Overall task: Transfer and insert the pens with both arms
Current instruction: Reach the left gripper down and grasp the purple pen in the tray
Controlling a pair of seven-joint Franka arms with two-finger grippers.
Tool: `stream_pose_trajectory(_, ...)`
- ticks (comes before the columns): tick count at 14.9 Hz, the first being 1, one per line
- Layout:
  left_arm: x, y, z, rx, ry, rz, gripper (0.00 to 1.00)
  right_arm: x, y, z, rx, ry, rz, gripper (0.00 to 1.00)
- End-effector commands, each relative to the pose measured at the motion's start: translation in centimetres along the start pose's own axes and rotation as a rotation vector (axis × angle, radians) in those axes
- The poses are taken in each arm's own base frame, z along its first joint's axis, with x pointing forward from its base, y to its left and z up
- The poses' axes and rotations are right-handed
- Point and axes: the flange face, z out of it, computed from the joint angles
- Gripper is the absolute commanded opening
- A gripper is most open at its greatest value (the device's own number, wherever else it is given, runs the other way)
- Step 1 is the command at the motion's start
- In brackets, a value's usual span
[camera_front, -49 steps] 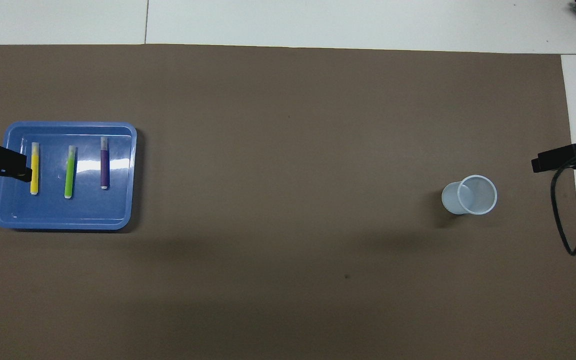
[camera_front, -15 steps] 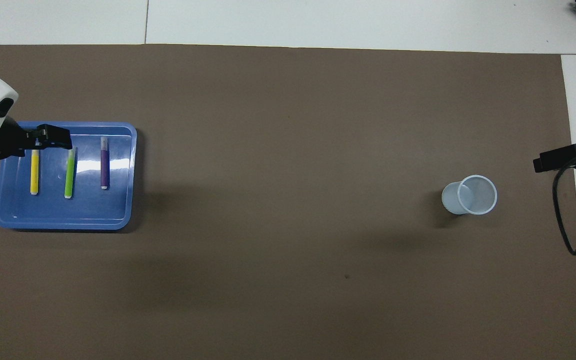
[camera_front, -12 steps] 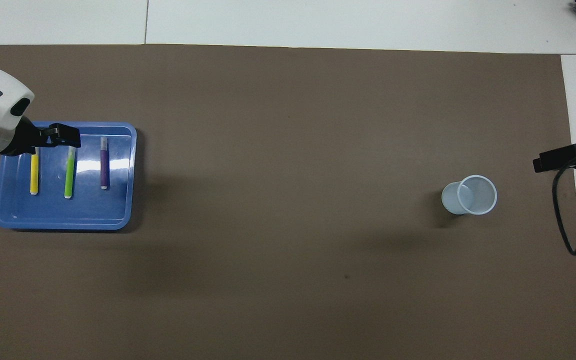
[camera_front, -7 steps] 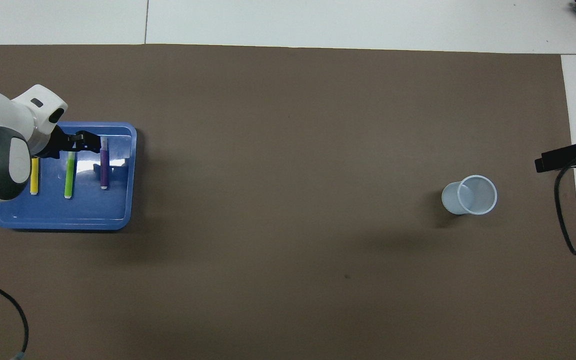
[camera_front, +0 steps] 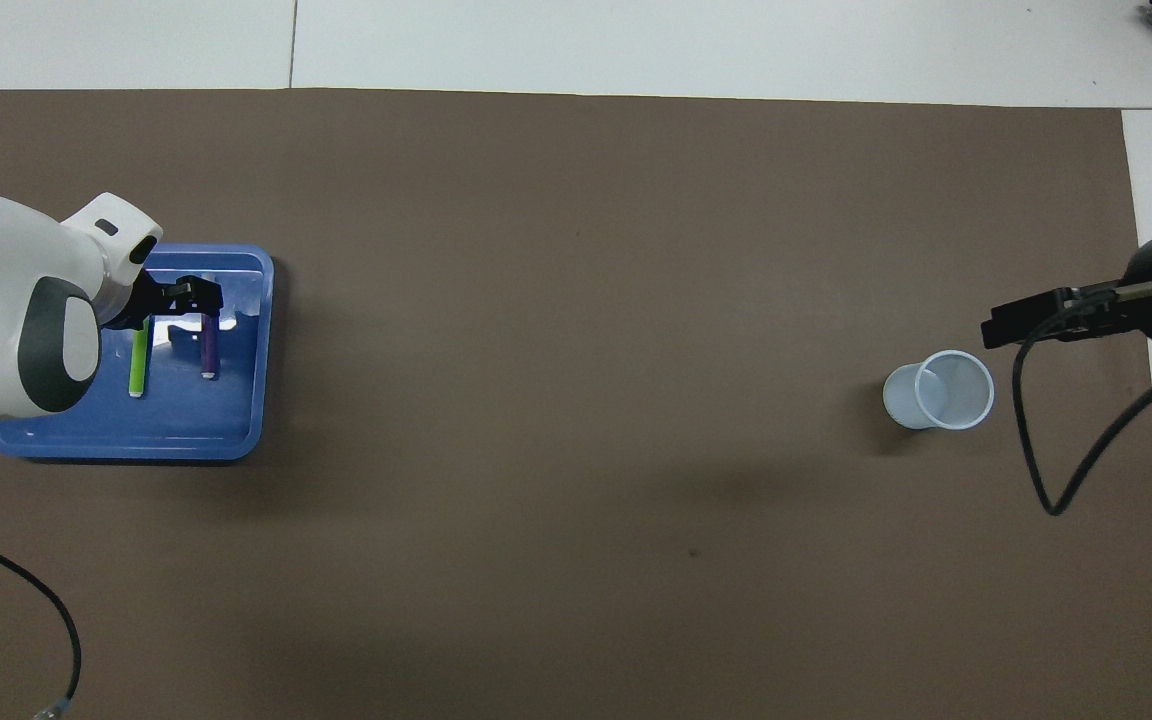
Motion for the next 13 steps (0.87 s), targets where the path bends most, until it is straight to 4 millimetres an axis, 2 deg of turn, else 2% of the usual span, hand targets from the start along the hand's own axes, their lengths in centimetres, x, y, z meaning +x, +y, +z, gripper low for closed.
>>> stream_pose_trajectory(1,-1.1,1.0,0.9,-0.003,0.021,-0.046,0.91,-0.9,-2.5,0.5,0.083,-0.02,0.05,1.0)
stream_pose_trajectory(3,-2.0,1.4,2.1,-0.007,0.046,-0.039,0.8,-1.0,-3.2,0.7,0.133,-0.03,0.067,1.0)
stream_pose_trajectory(4,-2.3,1.3,2.5,-0.007,0.05,-0.039,0.7,-1.0,-4.3,1.1,0.16,-0.036,0.056,1.0)
stream_pose_trajectory(5,-2.4,1.3,2.4,-0.007,0.046,-0.041,0.51,-1.0,-5.0,1.4,0.167,-0.04,0.054,1.0)
stream_pose_trajectory(8,-2.4,1.3,2.3,-0.003,0.023,-0.041,0.07,-0.9,-7.1,2.0,0.17,-0.055,0.033,1.0)
stream_pose_trajectory(9,-2.5,1.3,2.4,-0.003,0.02,-0.041,0.0,-0.9,-7.4,2.1,0.186,-0.057,0.034,1.0)
stream_pose_trajectory(13,-2.2,1.4,1.8,0.001,-0.01,-0.042,0.0,-1.1,-7.8,2.0,0.224,-0.069,0.033,1.0)
